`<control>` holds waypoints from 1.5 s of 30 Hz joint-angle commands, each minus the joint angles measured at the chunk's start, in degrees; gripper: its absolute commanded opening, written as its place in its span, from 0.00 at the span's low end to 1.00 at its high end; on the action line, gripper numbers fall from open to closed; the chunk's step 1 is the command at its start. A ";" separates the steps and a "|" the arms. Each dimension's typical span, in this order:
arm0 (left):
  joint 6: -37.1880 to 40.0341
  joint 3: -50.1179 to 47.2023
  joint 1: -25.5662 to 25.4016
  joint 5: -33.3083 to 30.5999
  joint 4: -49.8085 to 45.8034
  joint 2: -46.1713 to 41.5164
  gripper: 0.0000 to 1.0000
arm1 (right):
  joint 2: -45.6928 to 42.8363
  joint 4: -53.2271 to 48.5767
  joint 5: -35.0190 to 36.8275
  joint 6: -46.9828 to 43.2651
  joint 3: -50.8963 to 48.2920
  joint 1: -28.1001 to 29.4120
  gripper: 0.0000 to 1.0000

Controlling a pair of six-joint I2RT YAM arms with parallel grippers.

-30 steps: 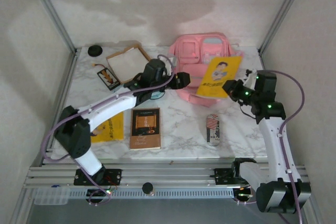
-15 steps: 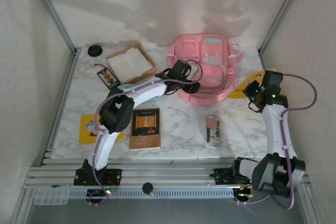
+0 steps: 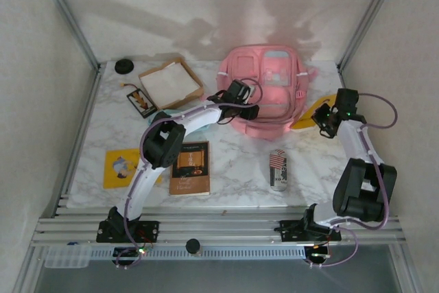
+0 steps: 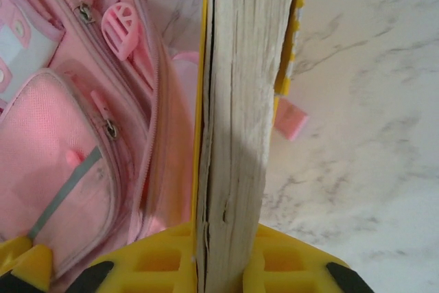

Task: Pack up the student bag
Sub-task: Move the student bag to the top-center of the table, then open the student bag at the top-center of the table.

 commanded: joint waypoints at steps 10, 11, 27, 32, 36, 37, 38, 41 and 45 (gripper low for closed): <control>-12.11 -29.92 -3.48 -5.54 -0.85 -19.48 0.63 | 6.14 6.85 -8.02 -4.82 5.21 7.76 0.00; -10.91 -29.74 -3.87 -5.39 0.49 -20.92 0.63 | 5.94 5.30 -5.55 -5.13 5.75 7.69 0.00; 26.03 -12.49 -5.14 -8.88 -9.23 -14.77 0.77 | -6.28 -5.57 -1.70 -3.99 6.59 6.50 0.00; 30.69 -7.56 -6.01 -8.44 -15.32 -11.31 0.82 | -7.38 -6.89 -3.36 -3.93 6.69 6.49 0.00; 32.17 -4.27 -6.21 -11.47 -18.05 -7.59 0.83 | -8.20 -7.56 -3.62 -4.10 6.56 6.49 0.00; 32.29 -3.91 -6.21 -12.98 -17.88 -6.90 0.83 | -8.28 -7.62 -3.96 -4.08 6.58 6.57 0.00; 32.66 -3.23 -6.21 -14.60 -18.12 -6.04 0.82 | -8.49 -7.66 -4.18 -4.08 6.60 6.57 0.00; 32.70 -0.76 -6.03 -19.21 -18.27 -3.42 0.74 | -8.92 -7.89 -4.46 -4.10 6.53 6.51 0.00; 33.46 0.87 -5.81 -19.73 -17.74 -2.86 0.53 | -9.83 -8.78 -4.75 -4.06 6.58 6.52 0.00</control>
